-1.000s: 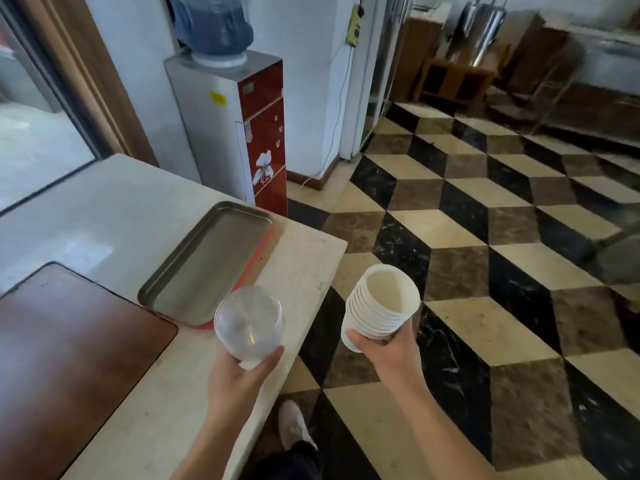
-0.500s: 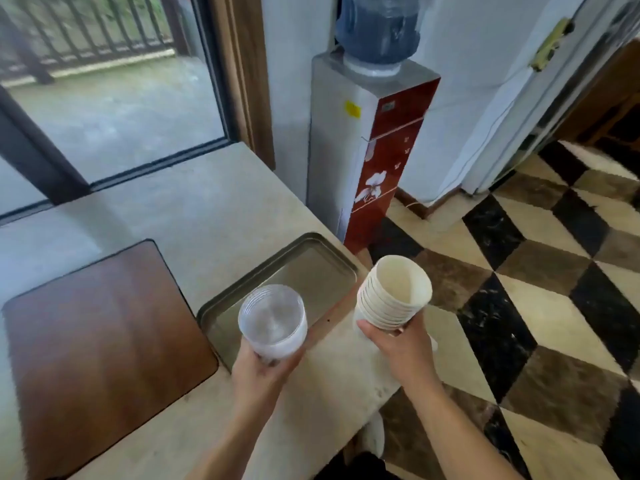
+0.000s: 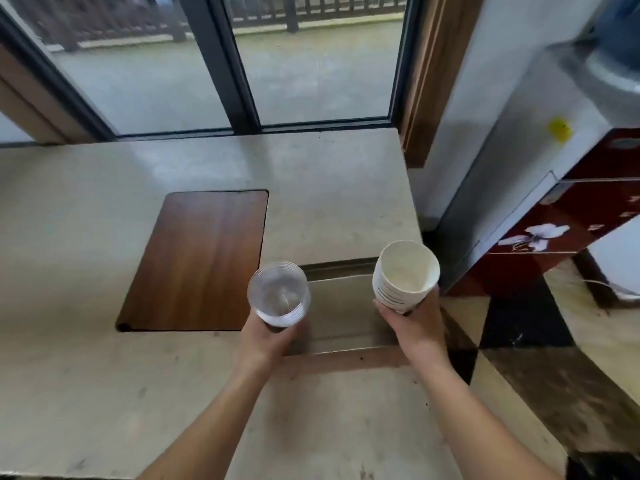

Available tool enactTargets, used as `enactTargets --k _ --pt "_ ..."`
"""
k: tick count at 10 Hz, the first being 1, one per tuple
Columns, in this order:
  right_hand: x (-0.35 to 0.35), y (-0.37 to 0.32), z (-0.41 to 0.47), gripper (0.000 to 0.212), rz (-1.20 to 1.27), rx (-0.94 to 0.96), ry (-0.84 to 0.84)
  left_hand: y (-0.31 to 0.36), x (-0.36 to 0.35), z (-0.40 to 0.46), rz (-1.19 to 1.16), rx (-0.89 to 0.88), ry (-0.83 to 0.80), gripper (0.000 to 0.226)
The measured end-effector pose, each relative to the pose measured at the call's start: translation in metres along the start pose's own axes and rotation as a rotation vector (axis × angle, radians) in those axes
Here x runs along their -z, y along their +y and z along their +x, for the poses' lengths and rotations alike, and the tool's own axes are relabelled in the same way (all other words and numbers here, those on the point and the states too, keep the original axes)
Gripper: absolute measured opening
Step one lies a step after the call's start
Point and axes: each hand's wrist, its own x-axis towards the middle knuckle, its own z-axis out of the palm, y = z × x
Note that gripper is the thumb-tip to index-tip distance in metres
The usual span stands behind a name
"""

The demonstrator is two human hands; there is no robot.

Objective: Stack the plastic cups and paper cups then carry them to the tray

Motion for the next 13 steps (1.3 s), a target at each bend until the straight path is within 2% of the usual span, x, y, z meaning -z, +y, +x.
enactTargets --k 1,2,3,4,5,7,9,10,12,13 --pt "0.003 0.01 0.004 0.091 -0.004 -0.018 -0.059 0.0 -0.005 -0.001 0.022 0.028 0.021 0.061" --pt "0.005 0.015 0.006 0.093 -0.046 -0.031 -0.087 0.006 -0.006 -0.007 0.066 -0.003 0.049 0.051" --pt "0.007 0.015 0.009 0.084 -0.077 -0.015 -0.076 0.01 -0.005 -0.017 0.101 -0.077 0.053 0.038" --pt "0.013 0.018 0.0 0.07 -0.107 -0.029 -0.123 0.008 0.0 -0.03 0.206 -0.136 0.063 0.041" --pt "0.019 0.023 -0.026 0.059 -0.231 -0.014 -0.103 0.008 0.006 -0.046 0.408 -0.208 0.05 0.052" --pt "0.029 0.008 -0.085 0.061 -0.581 0.077 -0.159 0.011 0.028 -0.087 0.747 -0.257 0.005 0.062" --pt "0.042 -0.027 -0.139 0.068 -0.842 0.072 -0.228 0.02 0.072 -0.136 1.047 -0.371 -0.098 0.08" --pt "0.051 -0.053 -0.158 0.072 -0.916 0.108 -0.255 0.04 0.096 -0.151 1.139 -0.402 -0.107 0.079" --pt "0.071 -0.122 -0.175 0.066 -0.887 0.188 -0.214 0.106 0.143 -0.162 1.212 -0.517 -0.032 0.077" --pt "0.083 -0.161 -0.173 0.071 -0.845 0.272 -0.172 0.14 0.164 -0.165 1.222 -0.57 0.075 0.067"
